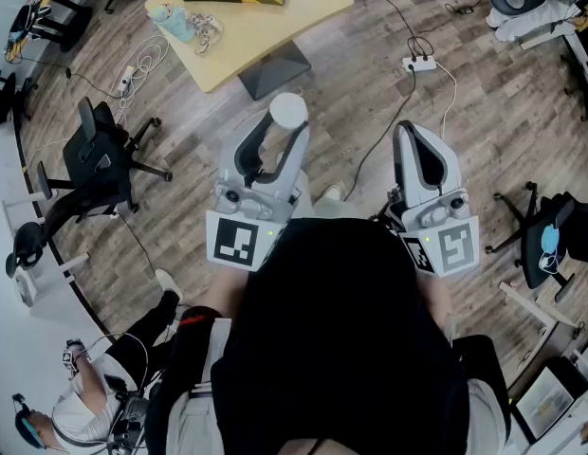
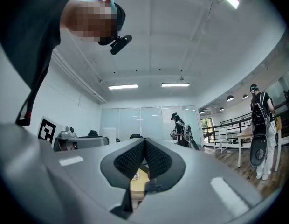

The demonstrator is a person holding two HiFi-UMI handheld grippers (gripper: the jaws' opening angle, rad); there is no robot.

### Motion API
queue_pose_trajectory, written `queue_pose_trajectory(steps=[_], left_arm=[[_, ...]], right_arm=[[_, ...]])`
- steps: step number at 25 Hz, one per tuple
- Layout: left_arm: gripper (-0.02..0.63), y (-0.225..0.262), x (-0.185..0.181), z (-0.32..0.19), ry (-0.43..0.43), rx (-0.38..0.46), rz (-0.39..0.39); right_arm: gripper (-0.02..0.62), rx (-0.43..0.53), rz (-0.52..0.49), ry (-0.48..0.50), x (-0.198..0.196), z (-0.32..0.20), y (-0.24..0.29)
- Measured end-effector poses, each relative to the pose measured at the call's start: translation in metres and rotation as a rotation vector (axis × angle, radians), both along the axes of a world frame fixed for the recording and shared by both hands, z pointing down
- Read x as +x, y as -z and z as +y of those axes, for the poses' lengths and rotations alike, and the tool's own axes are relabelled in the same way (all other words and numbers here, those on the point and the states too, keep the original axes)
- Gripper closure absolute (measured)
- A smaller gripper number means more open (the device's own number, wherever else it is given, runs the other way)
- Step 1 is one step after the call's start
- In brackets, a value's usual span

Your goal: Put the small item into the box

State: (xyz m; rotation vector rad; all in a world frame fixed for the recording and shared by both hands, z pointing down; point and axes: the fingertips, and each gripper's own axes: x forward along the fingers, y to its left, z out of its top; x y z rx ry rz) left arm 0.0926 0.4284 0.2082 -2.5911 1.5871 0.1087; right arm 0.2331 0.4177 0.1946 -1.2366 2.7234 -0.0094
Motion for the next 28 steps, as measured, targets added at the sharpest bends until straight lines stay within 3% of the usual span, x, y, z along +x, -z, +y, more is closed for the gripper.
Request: queue_pose_trajectory(steps=[15, 28], left_arm=[[0.440, -0.001, -0.012, 0.020, 0.075, 0.007, -0.025], [0.440, -0.002, 0.008, 0.016, 0.060, 0.027, -0.032]], right_arm=[[0.595, 0.007, 0.022, 0.071, -0.018, 0.008, -0.001], [0.594, -0.001, 0.044, 0.094, -0.009, 0.009, -0.008]])
